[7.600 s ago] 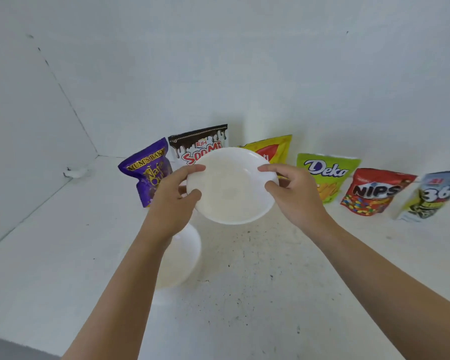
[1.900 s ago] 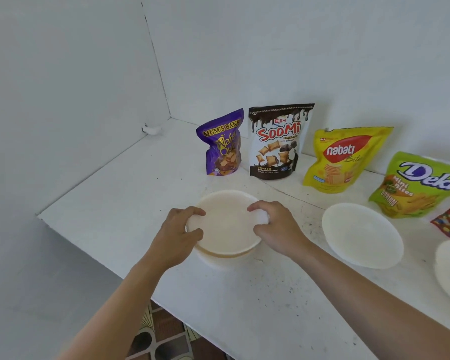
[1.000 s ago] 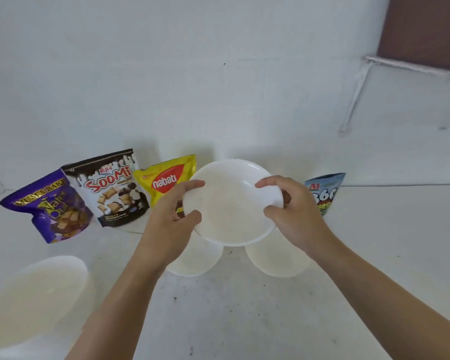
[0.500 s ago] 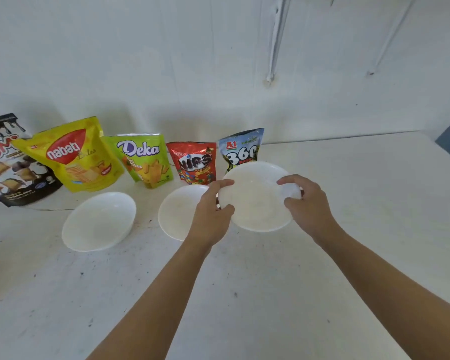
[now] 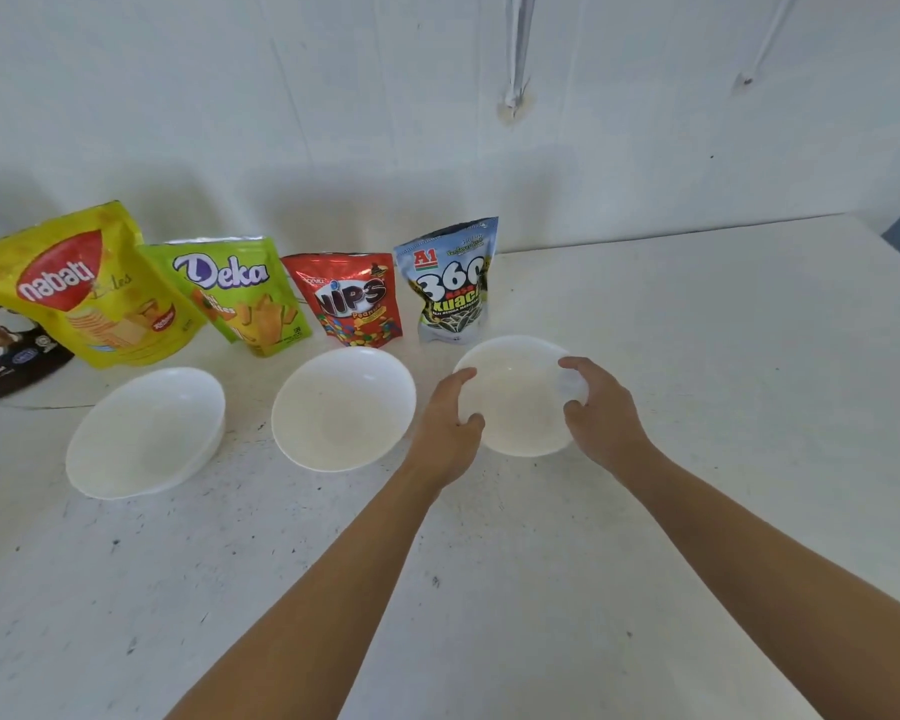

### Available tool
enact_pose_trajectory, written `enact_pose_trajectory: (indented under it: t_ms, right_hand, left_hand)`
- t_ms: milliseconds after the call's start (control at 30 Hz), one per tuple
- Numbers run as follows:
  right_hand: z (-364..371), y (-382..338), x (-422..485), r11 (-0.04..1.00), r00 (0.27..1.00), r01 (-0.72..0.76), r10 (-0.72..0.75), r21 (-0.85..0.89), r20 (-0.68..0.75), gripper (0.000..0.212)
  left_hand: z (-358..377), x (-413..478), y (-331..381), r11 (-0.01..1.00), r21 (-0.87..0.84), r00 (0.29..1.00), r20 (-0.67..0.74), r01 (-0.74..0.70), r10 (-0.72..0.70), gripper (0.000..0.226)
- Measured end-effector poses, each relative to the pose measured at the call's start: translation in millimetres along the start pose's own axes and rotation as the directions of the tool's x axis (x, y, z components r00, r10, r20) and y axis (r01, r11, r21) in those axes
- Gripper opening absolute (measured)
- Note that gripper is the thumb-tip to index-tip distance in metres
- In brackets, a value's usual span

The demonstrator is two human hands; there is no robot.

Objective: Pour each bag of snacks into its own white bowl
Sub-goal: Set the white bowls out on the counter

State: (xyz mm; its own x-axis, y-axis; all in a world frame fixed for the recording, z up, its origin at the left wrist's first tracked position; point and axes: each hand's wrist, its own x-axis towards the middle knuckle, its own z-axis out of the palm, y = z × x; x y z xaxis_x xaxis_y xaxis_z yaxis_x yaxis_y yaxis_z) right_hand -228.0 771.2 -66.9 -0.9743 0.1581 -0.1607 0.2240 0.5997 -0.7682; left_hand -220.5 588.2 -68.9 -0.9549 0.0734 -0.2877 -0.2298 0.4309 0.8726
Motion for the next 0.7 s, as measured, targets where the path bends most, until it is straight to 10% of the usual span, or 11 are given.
enact_pose_trajectory:
  t_ms: [700]
  right_hand:
    - [1, -14, -4, 0.993, 0.994, 0.104, -0.102, -0.061, 0.036, 0.049]
  left_hand:
    - [-25, -7, 5, 0.965, -0.190, 0.981, -0.038, 0.180, -0.191, 0.070]
